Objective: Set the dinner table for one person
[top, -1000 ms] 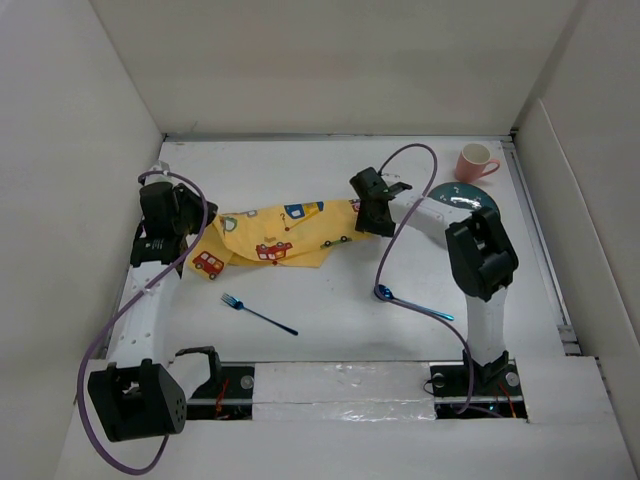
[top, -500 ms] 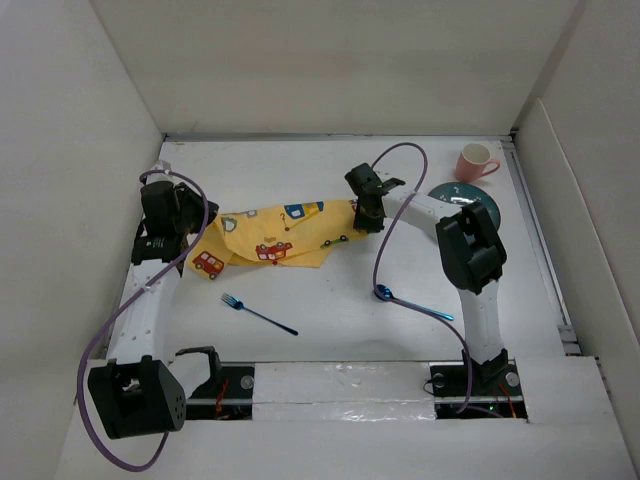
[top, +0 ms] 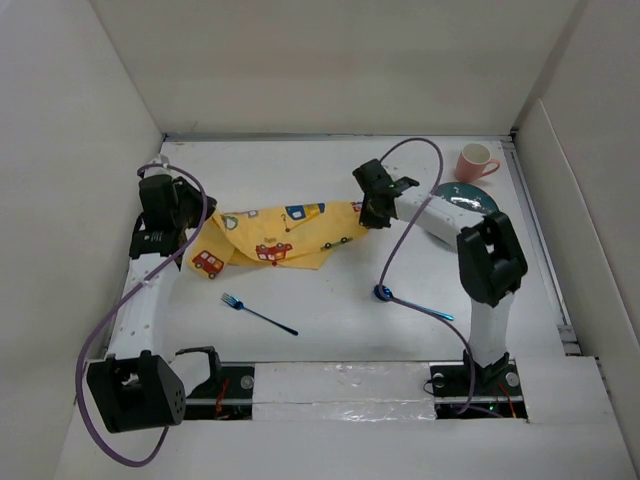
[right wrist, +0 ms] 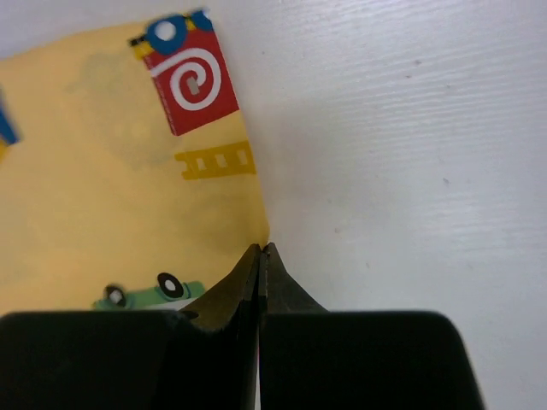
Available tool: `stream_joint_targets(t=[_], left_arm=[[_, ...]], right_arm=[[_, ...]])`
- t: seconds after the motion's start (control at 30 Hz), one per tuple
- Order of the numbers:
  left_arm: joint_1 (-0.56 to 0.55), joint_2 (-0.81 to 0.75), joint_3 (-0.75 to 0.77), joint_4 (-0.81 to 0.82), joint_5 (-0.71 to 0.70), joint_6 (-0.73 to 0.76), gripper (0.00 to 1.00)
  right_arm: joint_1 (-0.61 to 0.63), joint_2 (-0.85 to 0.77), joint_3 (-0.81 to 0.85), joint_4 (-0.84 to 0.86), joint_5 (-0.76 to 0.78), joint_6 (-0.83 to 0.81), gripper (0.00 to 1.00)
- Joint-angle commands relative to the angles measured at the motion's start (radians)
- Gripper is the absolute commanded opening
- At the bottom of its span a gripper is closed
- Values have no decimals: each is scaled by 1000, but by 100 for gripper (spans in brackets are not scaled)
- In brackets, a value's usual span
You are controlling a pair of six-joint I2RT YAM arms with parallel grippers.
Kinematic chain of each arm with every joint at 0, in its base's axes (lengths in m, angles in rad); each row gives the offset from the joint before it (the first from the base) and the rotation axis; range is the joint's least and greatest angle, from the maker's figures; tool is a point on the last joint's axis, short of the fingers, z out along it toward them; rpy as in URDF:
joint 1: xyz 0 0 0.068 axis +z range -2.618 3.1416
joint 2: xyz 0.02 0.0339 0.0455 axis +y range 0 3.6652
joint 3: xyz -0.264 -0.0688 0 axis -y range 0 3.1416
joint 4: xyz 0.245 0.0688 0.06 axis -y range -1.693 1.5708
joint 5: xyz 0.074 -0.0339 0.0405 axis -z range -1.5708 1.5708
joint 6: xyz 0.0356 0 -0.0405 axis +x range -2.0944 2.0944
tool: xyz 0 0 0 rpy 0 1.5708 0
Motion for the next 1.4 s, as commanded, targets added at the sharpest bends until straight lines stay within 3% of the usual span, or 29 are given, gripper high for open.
stream_joint_targets(t=[0.0, 0.07, 0.23, 0.37, 0.47, 0.6, 0.77, 0.9, 0.93, 1.03, 1.17, 1.3, 1.37], left_arm=[[-4, 17, 142, 37, 29, 5, 0], [-4, 24, 296, 15, 34, -16, 0], [16, 30, 520, -34, 45, -48, 0], [44, 24, 630, -78, 39, -48, 0], [44, 11, 610, -80, 36, -57, 0], [44, 14, 494, -22, 39, -100, 0], [44, 144, 441, 92, 34, -130, 0], [30, 305, 545, 133, 81, -157, 0], [30, 354, 608, 142, 92, -179, 0], [30, 421, 749, 155, 123, -202, 0], [42, 447, 866, 164, 164, -237, 0], [53, 416, 819, 193, 168, -214, 0], [53, 375, 692, 211, 168, -200, 0]], right_arm=[[8, -249, 37, -9, 79, -46, 0], [8, -429, 68, -57, 121, -115, 0], [-1, -629, 132, -123, 129, -181, 0], [-50, -761, 194, -177, 105, -198, 0], [-111, -811, 235, -198, 47, -218, 0], [-197, -795, 240, -152, -42, -229, 0], [-297, -604, 273, -48, -189, -221, 0], [-342, -421, 408, 15, -242, -195, 0], [-355, -382, 509, 7, -256, -188, 0], [-365, -242, 742, -34, -292, -172, 0], [-374, -156, 934, -50, -349, -145, 0], [-383, -189, 834, -7, -363, -152, 0], [-383, -258, 698, 35, -386, -158, 0]])
